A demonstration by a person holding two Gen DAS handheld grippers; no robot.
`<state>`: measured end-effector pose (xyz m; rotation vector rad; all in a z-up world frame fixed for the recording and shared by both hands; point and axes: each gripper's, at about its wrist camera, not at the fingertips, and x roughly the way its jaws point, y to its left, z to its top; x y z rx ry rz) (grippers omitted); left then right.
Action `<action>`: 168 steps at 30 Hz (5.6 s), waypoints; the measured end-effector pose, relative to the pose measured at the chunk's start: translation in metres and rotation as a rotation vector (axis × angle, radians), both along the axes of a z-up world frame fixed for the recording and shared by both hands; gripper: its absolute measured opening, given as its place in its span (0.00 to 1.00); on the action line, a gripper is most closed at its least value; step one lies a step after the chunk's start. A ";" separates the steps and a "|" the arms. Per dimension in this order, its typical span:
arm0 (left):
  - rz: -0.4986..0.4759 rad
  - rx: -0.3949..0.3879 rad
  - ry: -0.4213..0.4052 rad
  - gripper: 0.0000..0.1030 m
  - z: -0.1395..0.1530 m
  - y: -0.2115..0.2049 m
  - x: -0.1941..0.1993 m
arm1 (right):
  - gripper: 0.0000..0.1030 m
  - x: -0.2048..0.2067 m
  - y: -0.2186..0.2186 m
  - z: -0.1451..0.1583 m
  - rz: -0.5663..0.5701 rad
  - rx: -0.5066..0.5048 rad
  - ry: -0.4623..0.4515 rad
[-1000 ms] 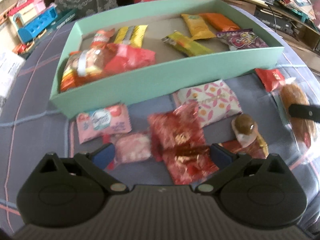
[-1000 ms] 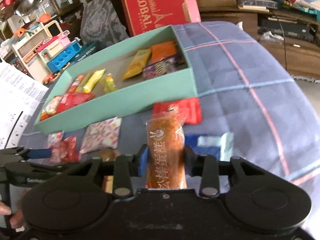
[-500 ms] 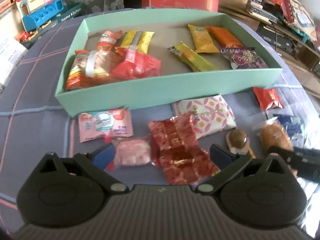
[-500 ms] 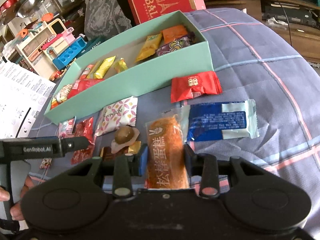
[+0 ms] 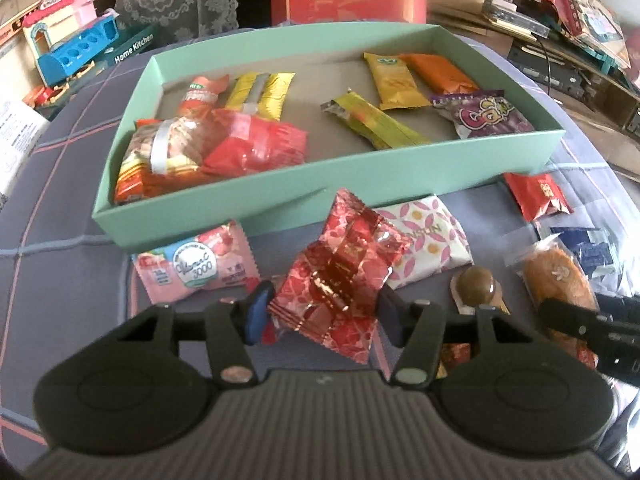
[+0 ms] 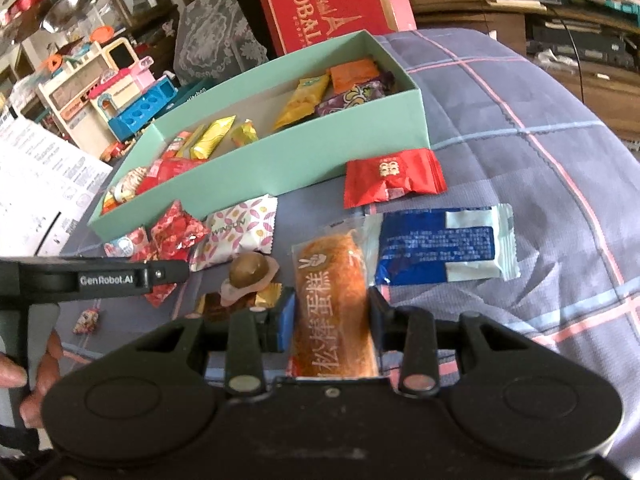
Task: Organize snacks
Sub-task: 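Carry both held snacks into the teal box and open both grippers, then grasp the Hello Kitty candy with left while right grasps the pink candy packet, then carry both candies over the teal box and open both grippers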
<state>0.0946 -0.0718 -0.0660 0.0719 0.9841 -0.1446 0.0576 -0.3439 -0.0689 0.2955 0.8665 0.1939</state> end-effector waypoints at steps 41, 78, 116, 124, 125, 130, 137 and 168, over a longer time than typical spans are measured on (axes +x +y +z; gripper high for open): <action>-0.052 -0.169 -0.123 0.39 0.086 0.034 0.044 | 0.34 0.075 0.003 0.096 0.008 0.064 -0.110; 0.084 -0.081 -0.017 1.00 0.053 0.027 0.174 | 1.00 0.234 0.055 0.085 0.031 0.111 -0.052; 0.212 -0.117 0.070 1.00 0.000 0.141 -0.031 | 1.00 0.049 0.071 0.040 0.116 0.116 0.062; 0.192 -0.066 0.044 1.00 -0.010 0.142 -0.042 | 0.86 0.049 0.104 0.035 0.210 0.081 0.100; 0.187 -0.067 0.036 1.00 -0.011 0.143 -0.042 | 0.84 0.050 0.109 0.035 0.224 0.069 0.101; 0.161 -0.025 -0.019 0.76 -0.009 0.146 -0.047 | 0.66 0.054 0.136 0.031 0.291 -0.002 0.098; 0.170 -0.049 -0.049 0.71 -0.009 0.160 -0.056 | 0.49 0.053 0.173 0.022 0.373 -0.098 0.094; 0.242 -0.062 -0.052 0.32 0.002 0.159 -0.067 | 0.29 0.027 0.147 0.028 0.337 -0.126 0.028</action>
